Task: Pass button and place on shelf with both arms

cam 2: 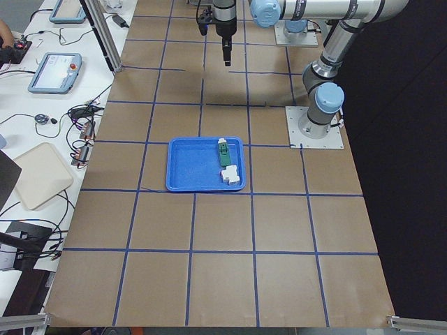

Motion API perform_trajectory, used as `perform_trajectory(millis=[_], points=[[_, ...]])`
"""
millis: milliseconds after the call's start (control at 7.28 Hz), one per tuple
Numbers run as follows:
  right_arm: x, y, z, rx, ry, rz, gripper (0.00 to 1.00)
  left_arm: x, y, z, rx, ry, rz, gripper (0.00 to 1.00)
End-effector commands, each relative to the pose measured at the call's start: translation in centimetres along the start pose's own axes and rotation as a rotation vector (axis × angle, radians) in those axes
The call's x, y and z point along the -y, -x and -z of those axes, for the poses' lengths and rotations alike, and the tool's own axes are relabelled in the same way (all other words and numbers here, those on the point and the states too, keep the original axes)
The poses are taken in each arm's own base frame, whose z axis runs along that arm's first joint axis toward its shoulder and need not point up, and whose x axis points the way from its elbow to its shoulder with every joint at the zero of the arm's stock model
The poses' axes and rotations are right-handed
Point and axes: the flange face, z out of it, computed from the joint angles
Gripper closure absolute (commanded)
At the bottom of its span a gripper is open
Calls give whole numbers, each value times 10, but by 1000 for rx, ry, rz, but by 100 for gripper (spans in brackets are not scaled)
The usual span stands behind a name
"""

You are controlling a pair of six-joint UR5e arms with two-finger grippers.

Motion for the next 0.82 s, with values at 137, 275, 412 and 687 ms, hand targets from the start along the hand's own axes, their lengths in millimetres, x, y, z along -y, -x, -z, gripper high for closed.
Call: perform_trajectory(millis=[137, 275, 412, 687], points=[[58, 38, 16, -16, -37, -456, 0, -2, -3, -1, 2, 2, -6, 0], [58, 38, 15, -11, -32, -599, 0, -2, -3, -2, 1, 3, -6, 0], [57, 39, 15, -7, -24, -781, 0, -2, -2, -3, 1, 5, -7, 0], [59, 32, 19, -17, -27, -916, 0, -3, -3, -4, 1, 6, -7, 0]])
